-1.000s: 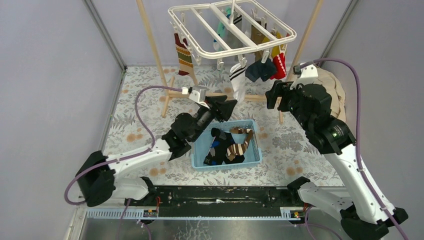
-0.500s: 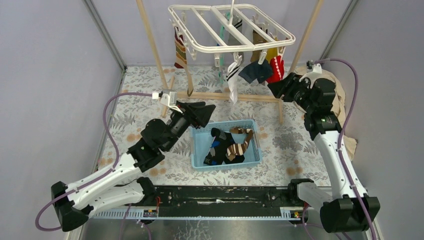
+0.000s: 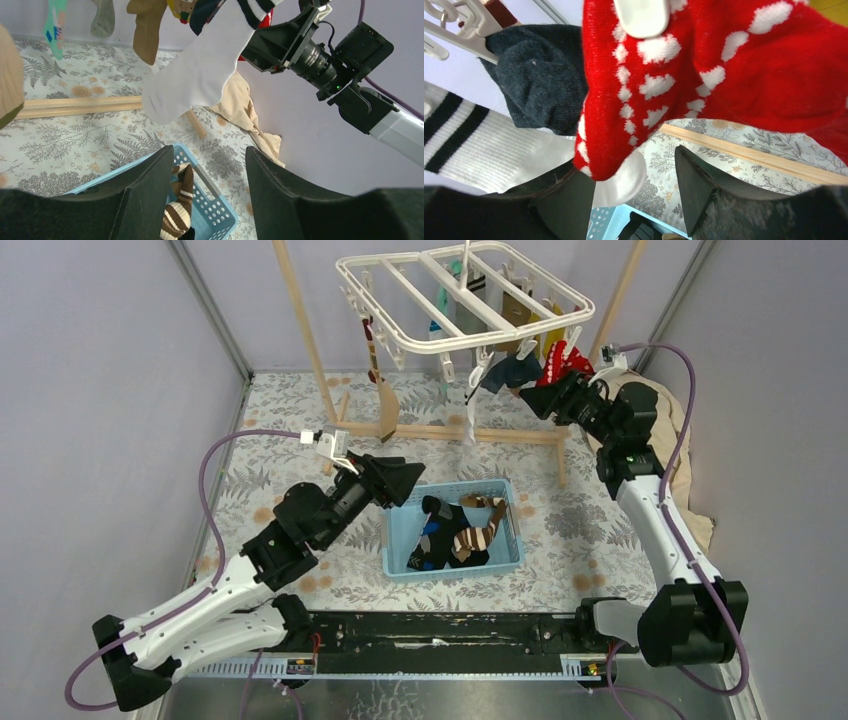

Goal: Remove the socks clipped to the hanger
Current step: Remove the sock from the hanger.

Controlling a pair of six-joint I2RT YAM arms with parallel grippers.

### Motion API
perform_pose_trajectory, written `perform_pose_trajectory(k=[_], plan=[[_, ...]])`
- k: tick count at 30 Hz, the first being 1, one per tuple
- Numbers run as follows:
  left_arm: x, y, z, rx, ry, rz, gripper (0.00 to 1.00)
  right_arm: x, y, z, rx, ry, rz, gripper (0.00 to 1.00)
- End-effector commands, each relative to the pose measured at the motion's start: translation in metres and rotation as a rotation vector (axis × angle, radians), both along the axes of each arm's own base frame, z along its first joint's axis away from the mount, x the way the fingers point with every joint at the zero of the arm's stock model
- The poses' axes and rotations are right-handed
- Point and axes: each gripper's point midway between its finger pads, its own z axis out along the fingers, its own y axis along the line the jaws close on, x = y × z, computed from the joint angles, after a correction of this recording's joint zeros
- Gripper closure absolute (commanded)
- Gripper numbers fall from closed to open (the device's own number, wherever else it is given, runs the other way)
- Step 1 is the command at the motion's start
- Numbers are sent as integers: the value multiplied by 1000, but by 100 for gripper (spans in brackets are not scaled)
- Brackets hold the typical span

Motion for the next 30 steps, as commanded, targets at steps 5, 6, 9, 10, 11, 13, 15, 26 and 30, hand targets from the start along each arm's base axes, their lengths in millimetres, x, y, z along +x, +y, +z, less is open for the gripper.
perform_pose_trajectory(k=[5, 6, 9, 10, 11, 13, 15, 26, 30], plan=[[-4, -8, 1, 11, 9, -41, 38, 9, 4, 33, 42, -171, 25, 36], [-4, -8, 2, 13, 8, -43, 38, 9, 3, 33, 47, -185, 13, 36], [-5, -8, 4, 17, 8, -46, 38, 8, -2, 30, 52, -241, -21, 36], [-4, -8, 4, 19, 9, -45, 38, 9, -4, 29, 50, -254, -30, 36], [-4, -7, 5, 18, 8, -43, 38, 10, -5, 28, 48, -264, -39, 36], [-5, -7, 5, 20, 6, -44, 38, 13, -6, 25, 38, -268, -48, 37], [-5, -7, 5, 22, 9, -44, 38, 15, -6, 26, 34, -278, -44, 40], [-8, -6, 8, 32, 17, -56, 39, 27, -2, 37, 41, -345, -20, 64], [-10, -3, 9, 31, 18, -55, 39, 22, 1, 38, 47, -344, -2, 78]])
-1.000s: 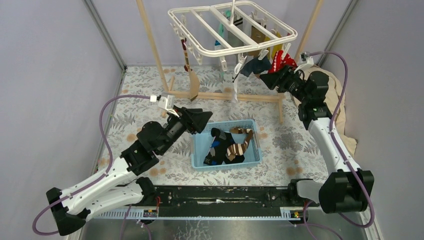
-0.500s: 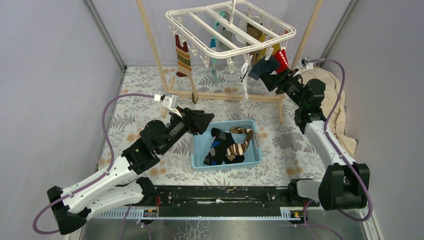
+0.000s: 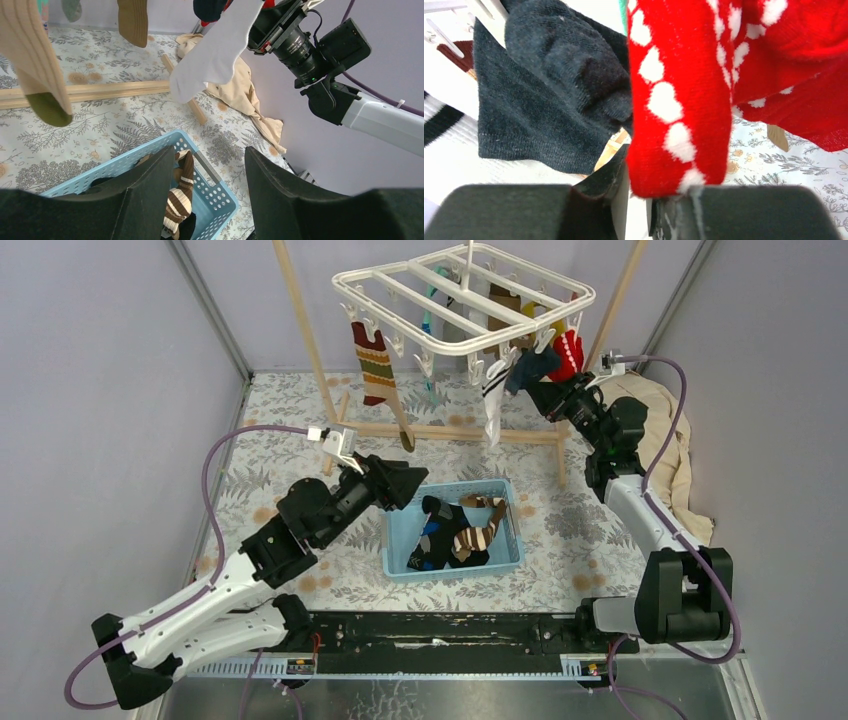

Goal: Remove the socks clipped to the hanger
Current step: Remove the sock from the hanger.

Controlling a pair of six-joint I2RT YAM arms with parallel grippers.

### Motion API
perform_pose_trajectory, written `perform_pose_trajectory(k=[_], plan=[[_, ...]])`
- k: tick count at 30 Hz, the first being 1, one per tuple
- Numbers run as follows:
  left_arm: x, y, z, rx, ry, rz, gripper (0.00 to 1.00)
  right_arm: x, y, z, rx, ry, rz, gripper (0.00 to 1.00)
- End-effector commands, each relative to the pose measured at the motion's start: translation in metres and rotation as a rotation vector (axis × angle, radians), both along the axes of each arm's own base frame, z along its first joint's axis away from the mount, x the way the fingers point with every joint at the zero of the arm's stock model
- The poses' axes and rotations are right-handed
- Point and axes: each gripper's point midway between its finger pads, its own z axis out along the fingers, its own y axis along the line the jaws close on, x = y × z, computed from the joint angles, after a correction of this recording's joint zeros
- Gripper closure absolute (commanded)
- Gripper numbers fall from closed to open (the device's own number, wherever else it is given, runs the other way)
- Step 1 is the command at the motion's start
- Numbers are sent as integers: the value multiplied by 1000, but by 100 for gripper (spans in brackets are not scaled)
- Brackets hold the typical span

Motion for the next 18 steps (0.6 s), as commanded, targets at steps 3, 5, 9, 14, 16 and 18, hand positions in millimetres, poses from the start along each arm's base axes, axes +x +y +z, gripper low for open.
perform_pose_trajectory(k=[3, 5, 9, 14, 16, 18], plan=[[-7, 4, 19, -21, -5, -14, 39, -15, 0, 47, -12, -131, 7, 83], [-9, 3, 19, -7, 6, -28, 39, -20, -3, 48, -25, -123, -12, 84], [-15, 1, 22, -13, 14, -58, 40, -32, -11, 50, -60, -107, -55, 89], [-22, 0, 23, -13, 28, -83, 40, -54, -17, 56, -96, -93, -91, 93], [-24, -1, 23, -14, 31, -94, 40, -60, -19, 56, -114, -78, -101, 96], [-26, -2, 23, -16, 37, -102, 41, -67, -19, 59, -121, -77, -103, 97]])
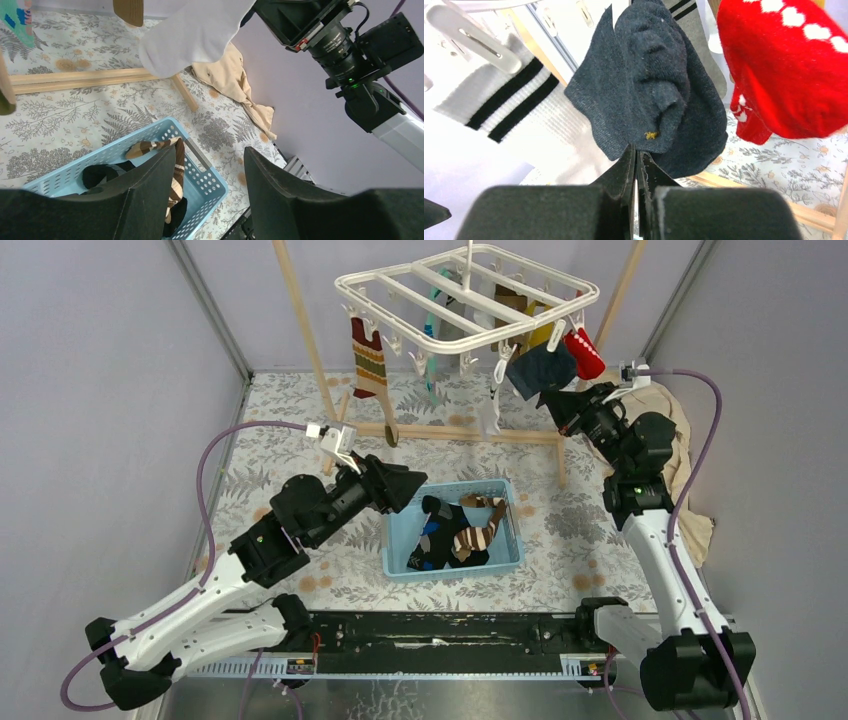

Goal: Remove the socks clipped to the hanger
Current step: Remove the sock from the hanger.

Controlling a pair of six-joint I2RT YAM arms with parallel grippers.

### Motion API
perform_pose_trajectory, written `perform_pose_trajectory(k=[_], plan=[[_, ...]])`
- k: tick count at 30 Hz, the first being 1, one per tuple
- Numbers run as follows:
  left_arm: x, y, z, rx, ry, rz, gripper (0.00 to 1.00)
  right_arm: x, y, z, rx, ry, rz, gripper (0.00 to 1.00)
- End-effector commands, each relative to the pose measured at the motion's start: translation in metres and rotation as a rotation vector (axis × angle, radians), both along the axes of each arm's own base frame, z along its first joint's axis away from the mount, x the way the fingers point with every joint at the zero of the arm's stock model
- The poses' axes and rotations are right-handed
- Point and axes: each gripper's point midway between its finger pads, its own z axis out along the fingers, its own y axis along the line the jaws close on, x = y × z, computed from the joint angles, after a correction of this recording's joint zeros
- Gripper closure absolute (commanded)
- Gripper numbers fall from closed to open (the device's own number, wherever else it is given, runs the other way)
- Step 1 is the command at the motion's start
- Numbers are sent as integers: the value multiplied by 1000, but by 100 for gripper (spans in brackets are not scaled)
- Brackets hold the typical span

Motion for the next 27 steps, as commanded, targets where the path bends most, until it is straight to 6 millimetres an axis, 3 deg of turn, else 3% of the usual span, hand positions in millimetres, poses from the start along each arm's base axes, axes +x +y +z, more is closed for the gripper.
perform_pose_trajectory(k=[1, 11, 21, 27], plan=[[-12, -1, 16, -35, -3, -43, 41, -14, -6, 20, -43, -30, -32, 98], [-19, -11, 25, -59, 7, -82, 41, -35, 23, 25, -93, 1, 28, 100], [-31, -21, 50, -97, -11, -109, 41, -45, 80, 40, -182, 14, 91, 100], [-35, -20, 55, -105, -9, -109, 41, -46, 122, 42, -267, 39, 129, 100]])
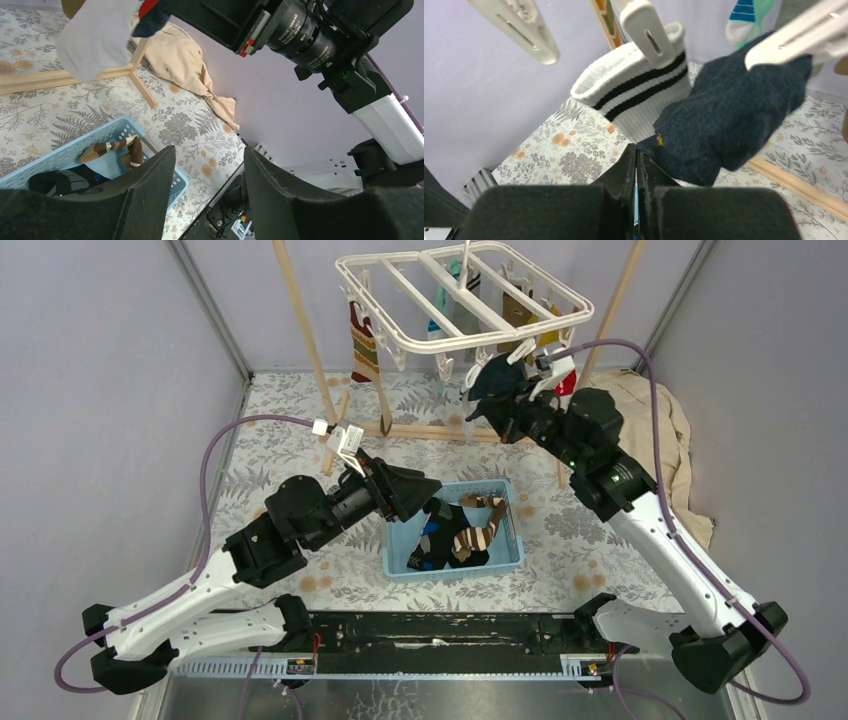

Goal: Remove the socks clipped to the hanger
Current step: Remove the sock from the hanger.

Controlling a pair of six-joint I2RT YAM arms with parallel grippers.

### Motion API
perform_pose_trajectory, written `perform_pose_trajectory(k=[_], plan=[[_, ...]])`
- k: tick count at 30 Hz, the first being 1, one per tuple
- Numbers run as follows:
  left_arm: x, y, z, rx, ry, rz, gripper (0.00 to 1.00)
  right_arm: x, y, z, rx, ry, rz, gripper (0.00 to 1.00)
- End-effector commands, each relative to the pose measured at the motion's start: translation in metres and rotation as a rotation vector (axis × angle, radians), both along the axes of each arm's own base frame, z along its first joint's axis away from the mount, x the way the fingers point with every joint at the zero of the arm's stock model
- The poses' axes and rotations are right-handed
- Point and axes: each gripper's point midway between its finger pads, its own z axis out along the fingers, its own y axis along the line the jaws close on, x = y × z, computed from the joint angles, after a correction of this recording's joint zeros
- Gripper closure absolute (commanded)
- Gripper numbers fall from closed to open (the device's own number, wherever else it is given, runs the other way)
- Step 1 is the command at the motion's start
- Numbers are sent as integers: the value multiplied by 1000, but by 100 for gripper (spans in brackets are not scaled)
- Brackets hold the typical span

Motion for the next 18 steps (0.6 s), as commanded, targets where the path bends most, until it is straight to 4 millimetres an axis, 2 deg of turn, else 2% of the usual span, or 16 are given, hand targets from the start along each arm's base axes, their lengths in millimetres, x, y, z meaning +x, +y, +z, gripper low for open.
perform_pose_trajectory(k=[1, 18], plan=[[-1, 5, 20, -48, -16, 20, 41, 4, 21, 19, -74, -42, -21, 100], [-4, 43, 12, -15, 0, 113, 40, 12, 166, 20, -345, -44, 63, 100]])
